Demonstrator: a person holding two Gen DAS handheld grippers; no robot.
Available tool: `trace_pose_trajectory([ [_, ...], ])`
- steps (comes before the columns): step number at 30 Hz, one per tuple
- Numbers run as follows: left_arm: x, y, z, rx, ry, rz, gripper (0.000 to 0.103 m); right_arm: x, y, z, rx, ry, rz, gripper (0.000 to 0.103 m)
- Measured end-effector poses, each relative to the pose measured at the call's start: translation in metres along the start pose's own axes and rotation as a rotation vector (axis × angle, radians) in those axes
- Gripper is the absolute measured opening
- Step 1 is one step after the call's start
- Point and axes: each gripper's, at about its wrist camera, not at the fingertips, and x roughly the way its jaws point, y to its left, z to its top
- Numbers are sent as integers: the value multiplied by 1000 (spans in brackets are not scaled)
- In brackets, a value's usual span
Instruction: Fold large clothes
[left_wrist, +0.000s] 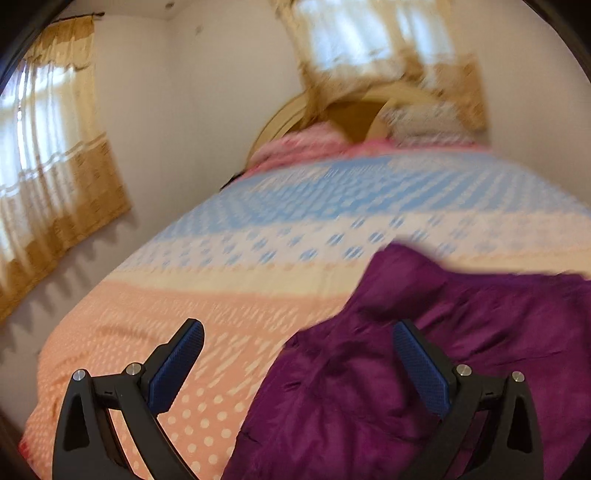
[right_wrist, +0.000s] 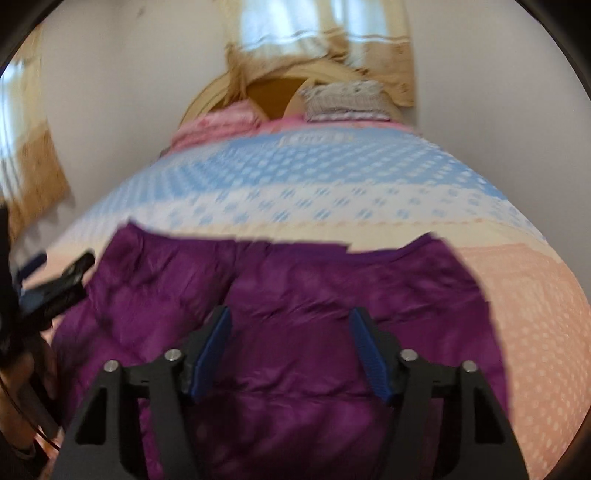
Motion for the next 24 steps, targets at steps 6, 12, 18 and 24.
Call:
trace_pose_trajectory([
  [6, 46, 1, -14, -32, 162, 15, 102, 44, -19, -4, 51, 72, -75, 68],
  [12, 50, -8, -15, 4, 176, 3, 102, 42, -27, -16, 105, 77, -77, 68],
  [18, 54, -12, -14, 24, 209, -1, 102, 55, -26, -14, 109, 112, -85, 71],
  [24, 34, 1, -6, -32, 196, 38, 102, 57, -24, -7, 97, 140, -103, 72],
])
